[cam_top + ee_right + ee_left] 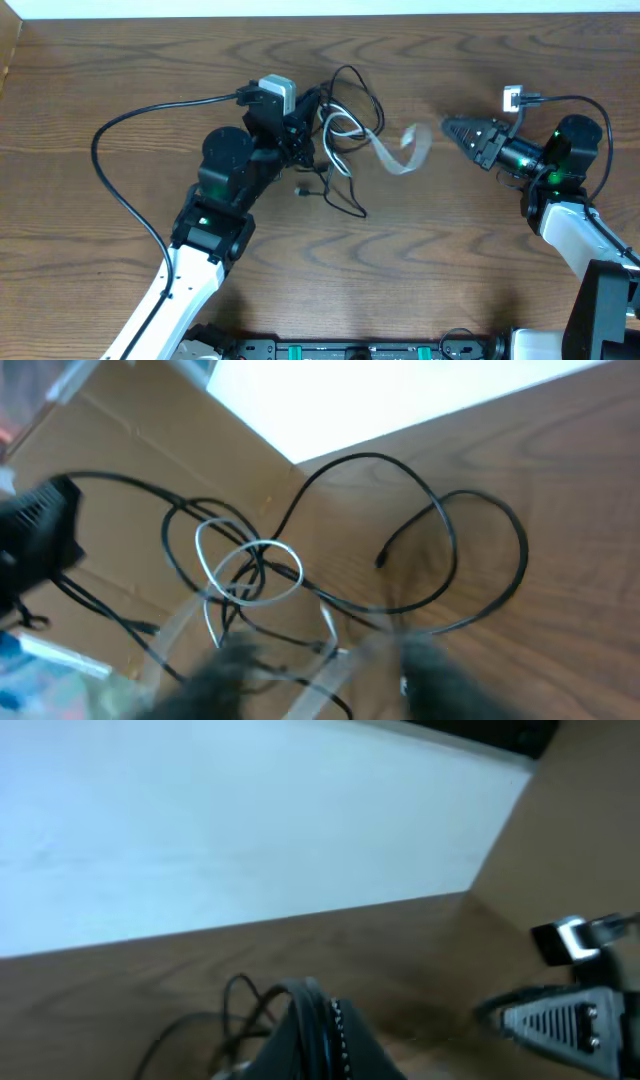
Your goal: Untangle cables
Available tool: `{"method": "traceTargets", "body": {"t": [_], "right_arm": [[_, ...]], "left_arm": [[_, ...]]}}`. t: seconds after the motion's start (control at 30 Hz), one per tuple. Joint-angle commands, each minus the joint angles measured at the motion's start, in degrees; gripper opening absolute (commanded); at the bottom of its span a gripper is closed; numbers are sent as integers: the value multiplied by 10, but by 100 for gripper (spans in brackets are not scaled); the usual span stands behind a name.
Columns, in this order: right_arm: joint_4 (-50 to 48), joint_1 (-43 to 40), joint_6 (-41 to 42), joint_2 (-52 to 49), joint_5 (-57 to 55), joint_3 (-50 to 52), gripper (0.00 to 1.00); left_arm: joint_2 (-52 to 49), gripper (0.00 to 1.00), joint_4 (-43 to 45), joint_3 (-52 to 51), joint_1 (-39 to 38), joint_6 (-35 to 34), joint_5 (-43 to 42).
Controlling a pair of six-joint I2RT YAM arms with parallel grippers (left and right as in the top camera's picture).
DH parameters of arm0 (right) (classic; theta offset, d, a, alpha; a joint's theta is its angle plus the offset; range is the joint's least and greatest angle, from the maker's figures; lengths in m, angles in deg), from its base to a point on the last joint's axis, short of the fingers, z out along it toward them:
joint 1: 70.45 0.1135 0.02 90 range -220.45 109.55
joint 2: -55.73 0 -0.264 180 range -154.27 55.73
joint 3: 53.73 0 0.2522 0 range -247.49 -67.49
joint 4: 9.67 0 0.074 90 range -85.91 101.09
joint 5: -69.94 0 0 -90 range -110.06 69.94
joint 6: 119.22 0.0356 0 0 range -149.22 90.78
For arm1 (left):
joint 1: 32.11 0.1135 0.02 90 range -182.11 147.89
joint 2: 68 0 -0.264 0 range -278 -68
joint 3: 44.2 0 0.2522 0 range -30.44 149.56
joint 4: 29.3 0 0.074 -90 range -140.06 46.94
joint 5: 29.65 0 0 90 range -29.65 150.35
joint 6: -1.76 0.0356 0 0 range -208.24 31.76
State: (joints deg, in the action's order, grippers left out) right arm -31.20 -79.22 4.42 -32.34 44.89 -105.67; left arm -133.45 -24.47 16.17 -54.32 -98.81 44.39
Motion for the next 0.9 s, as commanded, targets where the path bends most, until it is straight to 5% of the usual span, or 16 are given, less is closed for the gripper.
{"method": "traceTargets", "body": {"t": [0.0, 0.1, 0.43, 0.7, 0.87], "right_arm": [[0, 3, -42, 2, 18, -2, 75], [0, 3, -42, 2, 18, -2, 82], [-23, 21, -42, 2, 17, -2, 81], [-123, 89, -42, 2, 13, -2, 80], [-155, 132, -76, 2, -17, -2, 67]], "left_arm": [[10, 8, 22, 5, 3, -12, -59], [10, 8, 34, 5, 3, -21, -79], [10, 8, 90, 5, 3, -37, -190], [9, 8, 90, 5, 3, -37, -195], [9, 8, 92, 5, 3, -50, -195]]}}
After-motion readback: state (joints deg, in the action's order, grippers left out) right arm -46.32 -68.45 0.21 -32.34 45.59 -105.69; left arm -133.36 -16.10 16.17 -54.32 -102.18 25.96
